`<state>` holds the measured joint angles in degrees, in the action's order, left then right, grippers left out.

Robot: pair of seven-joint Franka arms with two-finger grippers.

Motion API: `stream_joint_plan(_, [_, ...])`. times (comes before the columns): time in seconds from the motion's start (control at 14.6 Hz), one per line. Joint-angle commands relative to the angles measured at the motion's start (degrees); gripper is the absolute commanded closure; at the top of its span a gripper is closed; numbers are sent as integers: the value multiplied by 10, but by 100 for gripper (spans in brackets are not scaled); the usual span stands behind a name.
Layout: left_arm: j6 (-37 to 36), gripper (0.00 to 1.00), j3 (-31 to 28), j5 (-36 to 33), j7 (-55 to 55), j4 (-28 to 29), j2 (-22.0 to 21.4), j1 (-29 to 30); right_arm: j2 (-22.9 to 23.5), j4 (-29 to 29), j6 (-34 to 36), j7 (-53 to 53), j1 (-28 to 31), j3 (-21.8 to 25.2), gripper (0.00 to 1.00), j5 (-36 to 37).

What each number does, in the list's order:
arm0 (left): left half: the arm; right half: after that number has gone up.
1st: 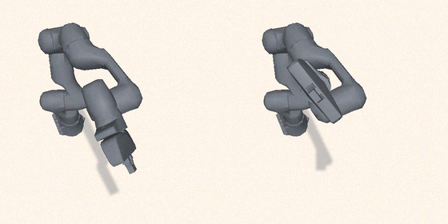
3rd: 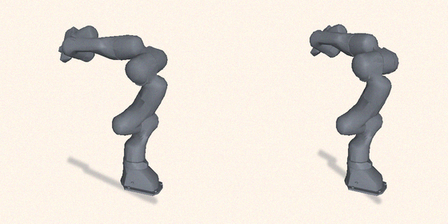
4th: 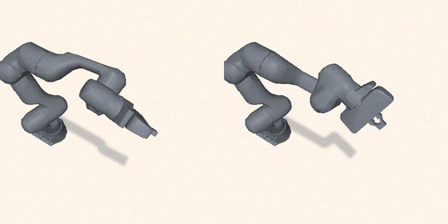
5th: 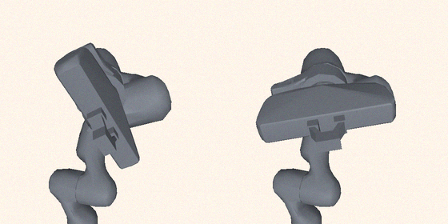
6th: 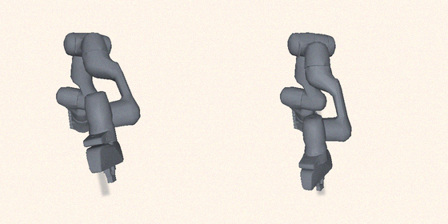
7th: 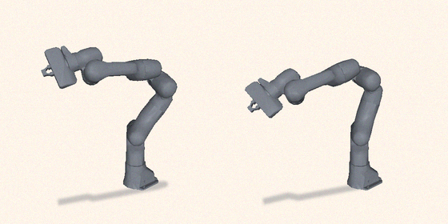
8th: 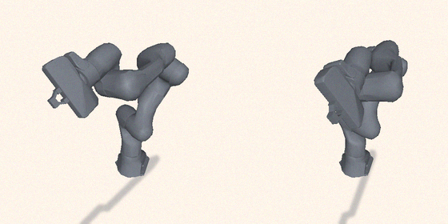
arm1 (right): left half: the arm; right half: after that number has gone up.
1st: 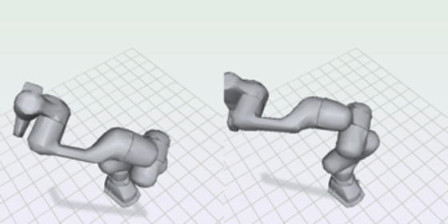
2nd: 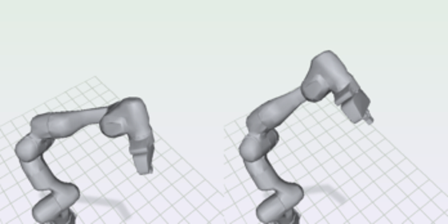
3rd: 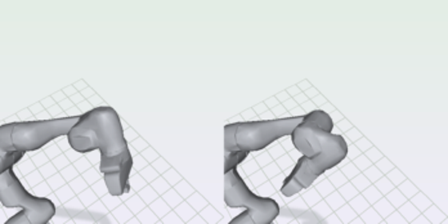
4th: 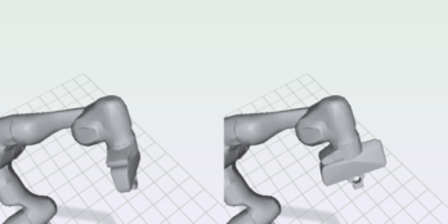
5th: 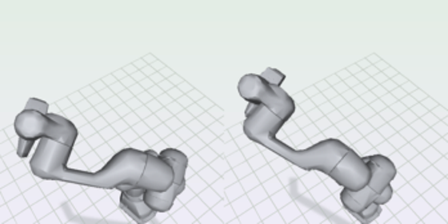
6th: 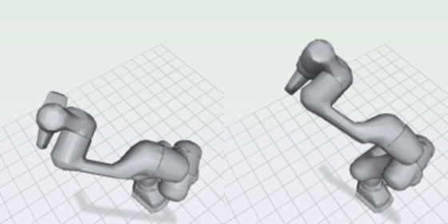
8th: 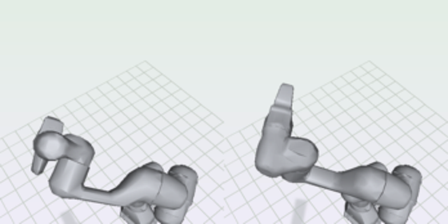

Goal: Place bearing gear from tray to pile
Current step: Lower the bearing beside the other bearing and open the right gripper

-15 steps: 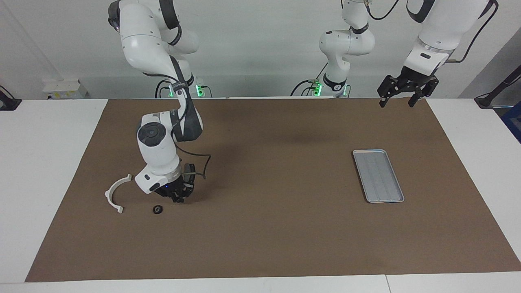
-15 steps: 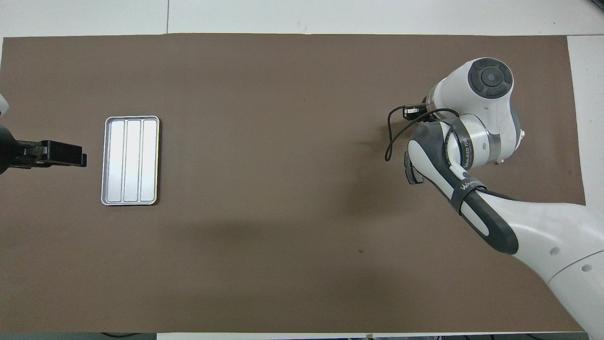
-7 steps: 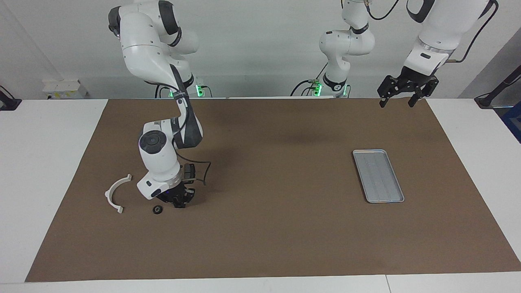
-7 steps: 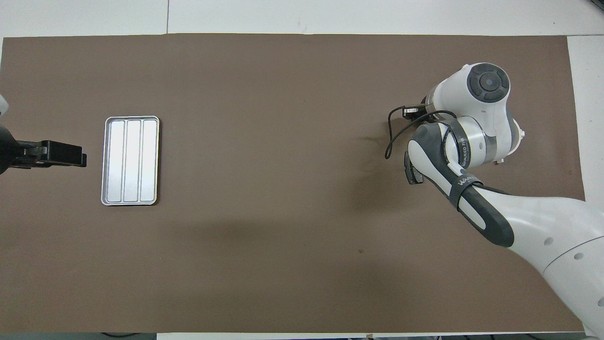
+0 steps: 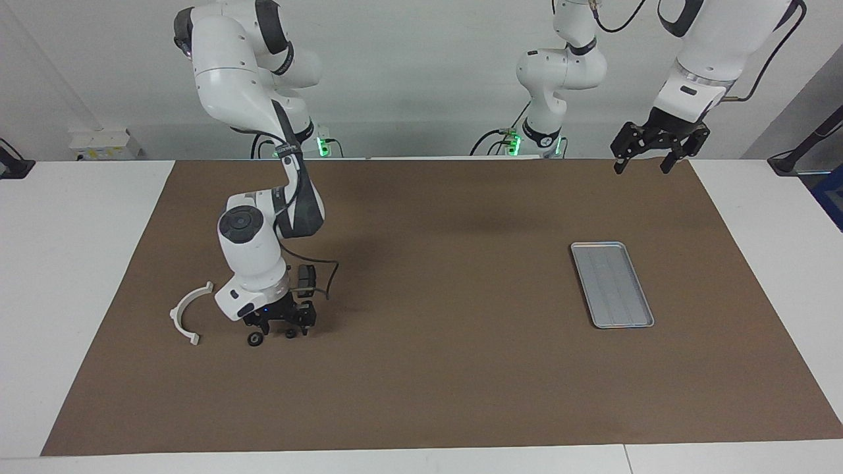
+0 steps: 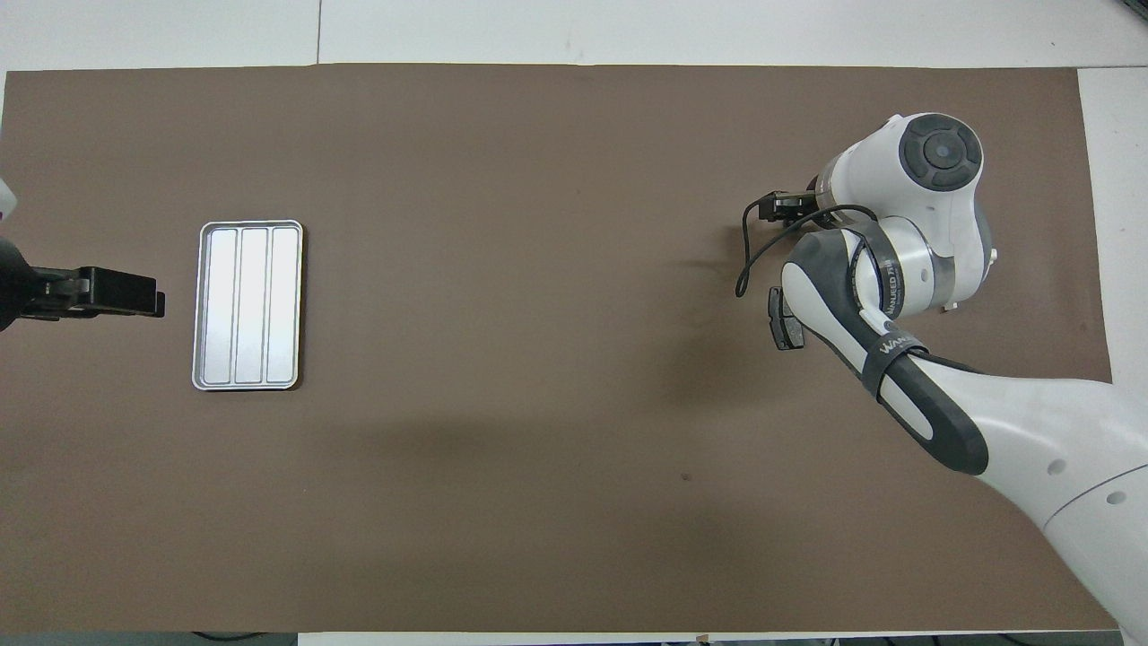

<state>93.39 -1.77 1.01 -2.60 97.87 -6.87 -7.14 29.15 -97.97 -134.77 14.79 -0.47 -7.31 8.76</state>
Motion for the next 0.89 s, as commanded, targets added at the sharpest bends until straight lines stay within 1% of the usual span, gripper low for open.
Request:
stream_joint_plan(0.0, [8, 0, -2, -2, -3, 21, -18, -2, -26, -8, 17, -19, 9, -8, 0, -9])
stream_joint_plan(0.27, [8, 0, -3, -2, -3, 21, -18, -2, -37, -7, 21, -19, 11, -7, 0, -9])
stream_joint_plan(0.41, [9, 0, -3, -2, -3, 21, -18, -2, -45, -6, 36, -19, 12, -7, 0, -9])
stream_joint_plan(0.61, [8, 0, -3, -2, -3, 21, -18, -2, -67, -4, 63, -23, 25, -8, 0, -8])
stream_joint_plan(0.82, [8, 0, -3, -2, -3, 21, -18, -2, -93, -5, 87, -24, 21, -8, 0, -9])
